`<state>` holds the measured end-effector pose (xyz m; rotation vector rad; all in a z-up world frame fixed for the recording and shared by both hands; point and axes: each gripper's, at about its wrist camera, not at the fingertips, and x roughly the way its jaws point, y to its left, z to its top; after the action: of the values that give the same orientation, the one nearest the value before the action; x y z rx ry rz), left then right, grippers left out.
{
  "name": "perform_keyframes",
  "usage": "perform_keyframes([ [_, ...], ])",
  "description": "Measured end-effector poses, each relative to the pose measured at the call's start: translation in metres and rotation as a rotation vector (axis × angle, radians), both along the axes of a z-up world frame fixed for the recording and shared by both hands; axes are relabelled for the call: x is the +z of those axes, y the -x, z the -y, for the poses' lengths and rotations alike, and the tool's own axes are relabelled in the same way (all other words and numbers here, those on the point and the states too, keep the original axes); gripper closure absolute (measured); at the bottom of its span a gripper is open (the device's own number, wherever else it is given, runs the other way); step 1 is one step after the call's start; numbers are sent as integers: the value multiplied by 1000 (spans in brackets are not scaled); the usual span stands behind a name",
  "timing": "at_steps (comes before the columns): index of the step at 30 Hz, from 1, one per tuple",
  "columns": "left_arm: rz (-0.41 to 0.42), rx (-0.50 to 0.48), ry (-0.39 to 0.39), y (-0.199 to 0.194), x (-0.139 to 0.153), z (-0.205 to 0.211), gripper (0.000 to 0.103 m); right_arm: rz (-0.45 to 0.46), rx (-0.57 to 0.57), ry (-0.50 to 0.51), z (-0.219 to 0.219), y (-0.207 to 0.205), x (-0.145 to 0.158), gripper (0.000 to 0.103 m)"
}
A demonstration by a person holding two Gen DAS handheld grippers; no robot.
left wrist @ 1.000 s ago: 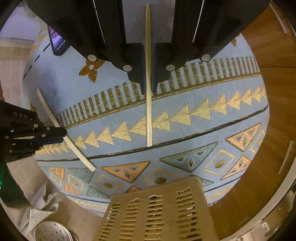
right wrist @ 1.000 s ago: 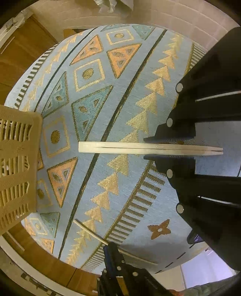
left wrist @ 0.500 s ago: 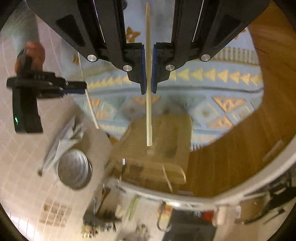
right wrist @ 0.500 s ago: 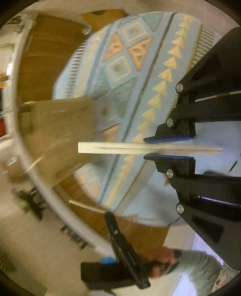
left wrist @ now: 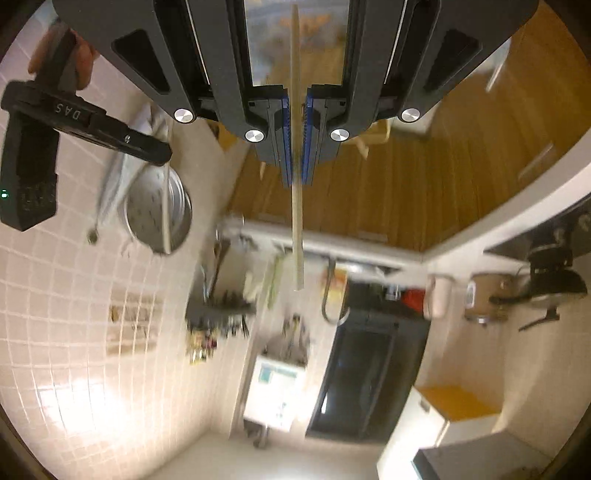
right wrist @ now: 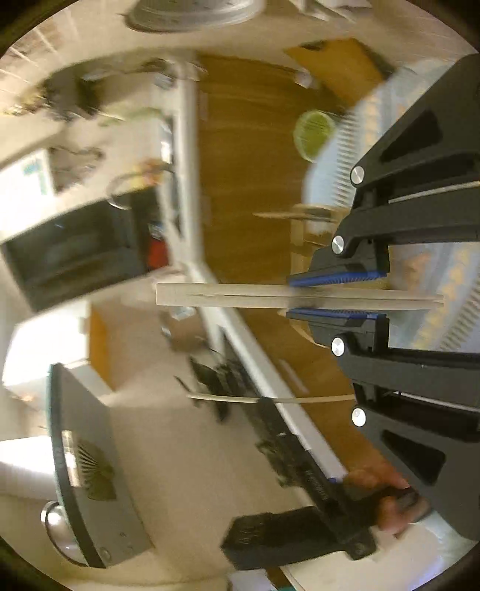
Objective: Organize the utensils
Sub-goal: 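Lift both held chopsticks up and carry them over the basket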
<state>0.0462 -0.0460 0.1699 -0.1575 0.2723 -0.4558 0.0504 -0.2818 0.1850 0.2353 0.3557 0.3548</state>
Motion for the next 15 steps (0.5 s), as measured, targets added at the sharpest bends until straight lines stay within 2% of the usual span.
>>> perform_keyframes([
  [3,66,-6,64,-18,-1,8,100,60,-83,25,1,-25,6,93],
  [5,100,24,98,-32,-4,11,100,82,-111,15,2,-41,3,93],
  [9,91,42,153,-66,-17,18,100,89,-179,-9,7,-75,-6,93],
  [13,87,81,146,-89,-36,24,100,46,-181,-42,13,-100,-26,93],
  [15,86,96,128,-96,-46,29,100,48,-206,-28,10,-105,-36,93],
])
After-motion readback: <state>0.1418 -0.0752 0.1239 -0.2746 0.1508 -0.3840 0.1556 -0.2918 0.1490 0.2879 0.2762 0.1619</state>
